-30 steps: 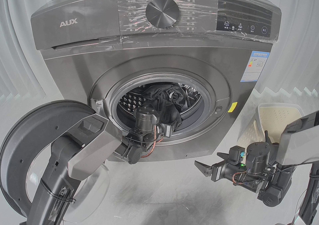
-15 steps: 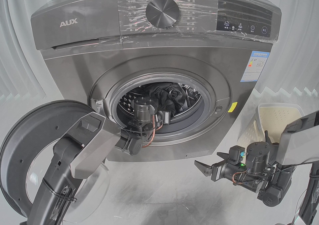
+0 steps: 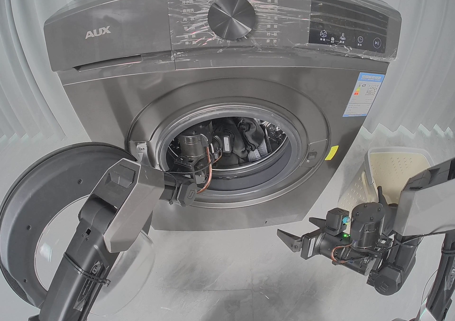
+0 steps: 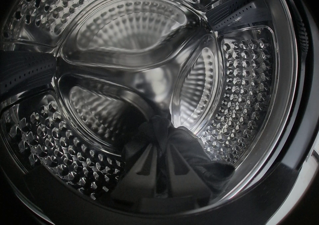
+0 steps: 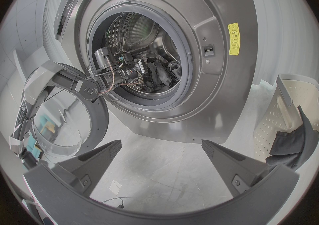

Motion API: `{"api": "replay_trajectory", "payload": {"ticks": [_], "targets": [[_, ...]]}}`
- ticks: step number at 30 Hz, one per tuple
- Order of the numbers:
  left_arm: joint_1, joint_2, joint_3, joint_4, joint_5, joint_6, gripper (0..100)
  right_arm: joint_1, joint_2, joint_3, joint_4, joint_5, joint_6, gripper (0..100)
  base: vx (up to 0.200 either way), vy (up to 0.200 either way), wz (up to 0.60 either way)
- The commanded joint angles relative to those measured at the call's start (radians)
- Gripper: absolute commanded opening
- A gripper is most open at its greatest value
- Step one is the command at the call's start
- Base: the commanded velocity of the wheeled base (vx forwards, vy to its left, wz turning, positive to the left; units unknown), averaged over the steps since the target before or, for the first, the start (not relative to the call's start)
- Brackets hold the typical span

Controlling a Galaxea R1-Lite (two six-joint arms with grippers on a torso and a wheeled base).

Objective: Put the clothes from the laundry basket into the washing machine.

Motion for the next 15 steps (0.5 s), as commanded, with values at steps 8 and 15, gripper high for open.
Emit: {"api": "replay_trajectory", "payload": {"ticks": [8, 15], "targets": [[-0.015, 0.009, -0.003, -0.001, 0.001, -0.033, 100, 0.000, 0.002, 0.003, -0.002, 0.000, 0.000, 100, 0.000, 0.000, 0.00], [-0.047, -0.004, -0.003, 0.010, 0.002, -0.033, 100, -0.001, 0.000, 0.004, -0.002, 0.000, 0.000, 100, 0.000, 0.000, 0.00]]}}
